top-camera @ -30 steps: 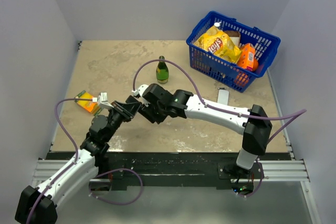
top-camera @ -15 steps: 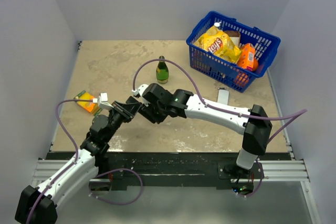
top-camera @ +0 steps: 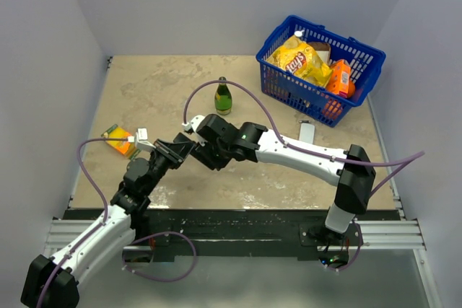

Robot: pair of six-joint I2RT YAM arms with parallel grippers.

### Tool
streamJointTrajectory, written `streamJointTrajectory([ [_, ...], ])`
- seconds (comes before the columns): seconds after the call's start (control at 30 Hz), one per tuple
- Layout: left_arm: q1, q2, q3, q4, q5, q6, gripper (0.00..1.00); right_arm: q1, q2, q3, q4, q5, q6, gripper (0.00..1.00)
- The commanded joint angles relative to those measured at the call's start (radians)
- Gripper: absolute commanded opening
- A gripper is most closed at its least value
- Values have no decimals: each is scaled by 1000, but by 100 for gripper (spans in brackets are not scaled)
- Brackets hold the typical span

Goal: Load the batteries into the remote control
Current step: Load the battery cover into the remote control.

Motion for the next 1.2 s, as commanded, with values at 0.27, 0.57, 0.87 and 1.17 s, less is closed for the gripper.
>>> streamJointTrajectory([
  [0.27,2,6,11,82,20,-80,0,6,-41,90,-38,26,16,27],
  [0.57,3,17,2,81,5,-110,0,5,-36,116,-60,38,14,28],
  [0.87,3,19,-4,82,2,-116,0,5,-67,152,-67,61,45,31],
  [1.17,5,25,-6,144,3,-126,0,-32,-231,29,38,120,299,60],
])
